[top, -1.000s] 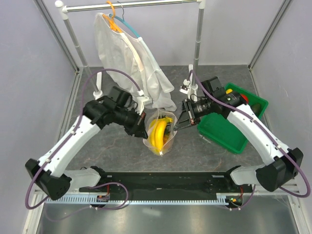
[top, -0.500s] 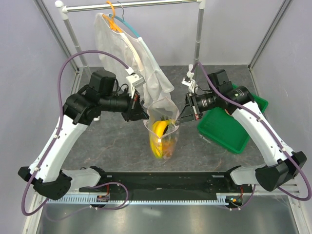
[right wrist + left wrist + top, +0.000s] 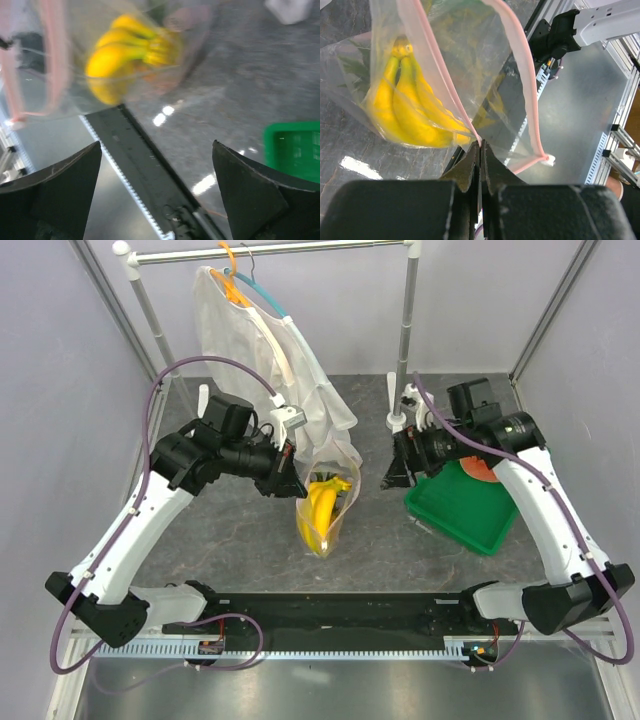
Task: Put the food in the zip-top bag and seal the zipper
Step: Adjust the zipper food storage bag at the center of the board, then pick up the fake fruit from the bin.
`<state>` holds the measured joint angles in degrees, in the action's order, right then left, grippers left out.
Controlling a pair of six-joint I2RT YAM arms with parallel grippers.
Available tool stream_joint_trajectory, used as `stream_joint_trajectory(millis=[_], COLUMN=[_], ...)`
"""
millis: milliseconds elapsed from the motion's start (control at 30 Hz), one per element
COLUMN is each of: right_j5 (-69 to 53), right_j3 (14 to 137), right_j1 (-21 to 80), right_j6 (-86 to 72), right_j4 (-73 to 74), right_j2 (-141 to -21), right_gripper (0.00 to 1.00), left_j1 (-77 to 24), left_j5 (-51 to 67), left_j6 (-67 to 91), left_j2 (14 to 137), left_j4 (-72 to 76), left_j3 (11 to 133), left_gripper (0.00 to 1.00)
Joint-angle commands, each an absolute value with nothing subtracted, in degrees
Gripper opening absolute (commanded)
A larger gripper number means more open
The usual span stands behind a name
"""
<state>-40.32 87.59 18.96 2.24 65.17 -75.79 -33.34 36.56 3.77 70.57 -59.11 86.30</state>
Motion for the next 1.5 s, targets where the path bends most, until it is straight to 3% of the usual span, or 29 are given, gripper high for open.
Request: stream_joint_trajectory(millis=[0, 200, 300, 700, 1067, 1267, 1367, 1400, 1467], right_j5=[-43.5, -36.3, -31.6, -18.6, -10.8, -10.8, -13.0, -13.8, -16.6], right_j3=[88.3, 93.7, 97.5, 94.0, 88.7, 86.0, 86.4, 86.8, 88.9], right_j1=[5.7, -9.2, -12.6, -9.8, -9.1, -9.1, -9.3, -9.3, -9.3], right_j6=[16.7, 45.3, 51.2, 69.5, 73.9, 73.0, 72.3, 71.7, 69.1], right_j4=[68.6, 76.0, 75.7, 57.6, 54.8, 53.8, 56.0, 57.7, 59.8], right_j2=[-75.1, -86.6, -94.2, -106.1, -112.3, -111.0, -108.1, -107.2, -104.5], right_gripper=[0.98, 0.98, 0.94, 0.90, 0.76, 0.52, 0.30, 0.16, 0.02], left_j1=[-33.1, -33.1, -33.1, -33.1, -33.1, -33.1, -33.1, -33.1, -33.1], left_j5=[38.0, 39.4, 39.6, 40.0, 39.9, 39.6, 39.6, 39.6, 39.6], left_j6=[6.1, 6.9, 6.9, 7.1, 7.2, 6.9, 6.9, 6.9, 7.2], left_j2=[70.1, 71.1, 71.5, 71.1, 72.2, 72.2, 72.2, 72.2, 72.3], left_j4=[-56.0, -55.5, -55.2, -54.7, -54.7, -54.8, -54.8, -54.8, -54.7], left_j3=[86.5, 86.8, 86.7, 84.5, 84.4, 84.0, 84.0, 84.1, 84.1], left_gripper=[0.02, 0.02, 0.02, 0.02, 0.02, 0.02, 0.02, 0.02, 0.02])
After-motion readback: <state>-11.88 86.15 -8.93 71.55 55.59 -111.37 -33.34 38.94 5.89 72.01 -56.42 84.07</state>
